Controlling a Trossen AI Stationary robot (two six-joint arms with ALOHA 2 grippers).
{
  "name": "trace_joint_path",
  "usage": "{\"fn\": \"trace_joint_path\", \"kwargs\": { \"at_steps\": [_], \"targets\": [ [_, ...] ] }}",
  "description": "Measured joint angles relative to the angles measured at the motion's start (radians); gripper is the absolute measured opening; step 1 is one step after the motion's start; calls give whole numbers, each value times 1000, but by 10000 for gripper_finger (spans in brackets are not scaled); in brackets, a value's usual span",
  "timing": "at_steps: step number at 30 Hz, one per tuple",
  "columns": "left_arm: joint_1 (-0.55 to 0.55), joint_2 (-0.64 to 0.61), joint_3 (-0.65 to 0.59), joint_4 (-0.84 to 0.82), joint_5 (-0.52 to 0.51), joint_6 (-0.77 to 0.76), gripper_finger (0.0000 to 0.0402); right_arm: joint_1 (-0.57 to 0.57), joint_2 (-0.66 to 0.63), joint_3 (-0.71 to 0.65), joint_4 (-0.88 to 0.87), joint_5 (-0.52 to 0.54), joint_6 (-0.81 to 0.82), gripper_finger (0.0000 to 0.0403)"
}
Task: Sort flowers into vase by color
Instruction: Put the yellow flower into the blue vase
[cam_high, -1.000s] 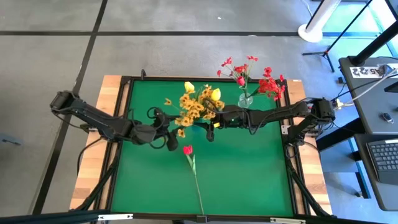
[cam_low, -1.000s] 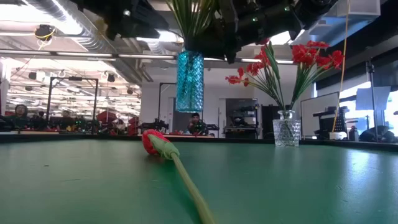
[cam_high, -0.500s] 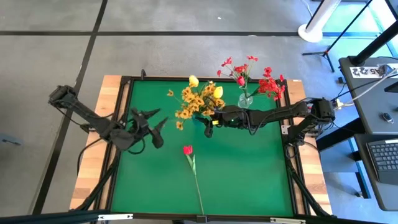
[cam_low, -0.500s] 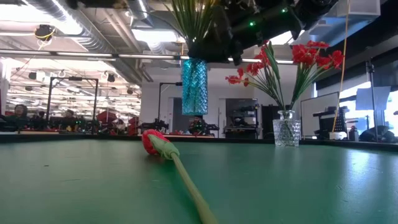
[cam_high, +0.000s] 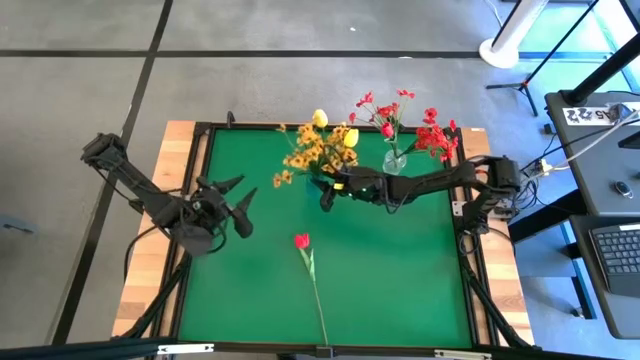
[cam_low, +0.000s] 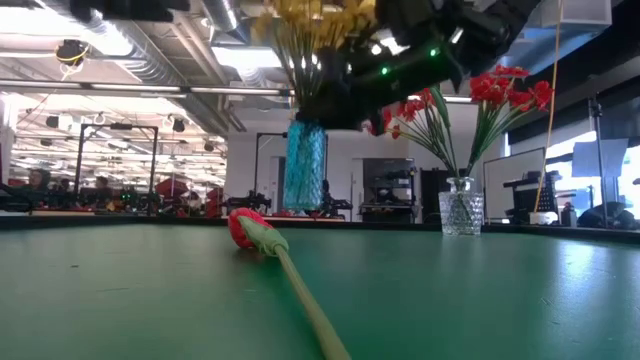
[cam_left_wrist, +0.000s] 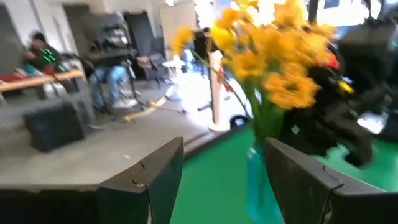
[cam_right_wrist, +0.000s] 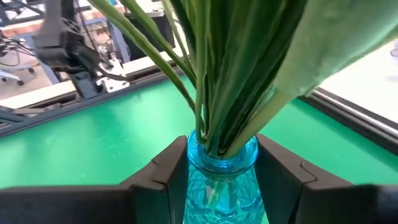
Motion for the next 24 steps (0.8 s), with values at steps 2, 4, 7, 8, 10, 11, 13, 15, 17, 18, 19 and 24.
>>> {"fn": "trace_joint_path", "kwargs": {
  "at_steps": [2,4,7,8,10,11,13,15,17,18,19,24],
  "targets": [
    [9,4,0,-114,56,-144,218,-2,17,0,12,1,4,148],
    [24,3,0,-217,120,-281,218,-7,23,0,14,8,3,148],
    [49,13,-9,-322,202,-438,218,-6,30,0,16,10,-5,148],
    [53,14,-19,-335,218,-467,218,-6,30,0,15,16,-11,148],
    [60,13,-40,-328,232,-498,218,-6,38,0,25,42,-28,148],
    [63,13,-51,-325,236,-515,218,-7,44,0,29,50,-31,148],
    [68,13,-72,-319,239,-540,218,-8,63,0,37,52,-37,148],
    [70,13,-86,-304,239,-549,218,-13,86,0,65,51,-52,148],
    [74,13,-93,-295,248,-550,218,-14,102,0,66,48,-54,148],
    [77,13,-94,-290,256,-551,218,-19,110,0,67,46,-54,148],
    [80,13,-94,-290,261,-550,218,-20,116,0,74,47,-55,148],
    [87,13,-94,-286,279,-548,218,-27,116,0,71,34,-55,148]
  ]
}}
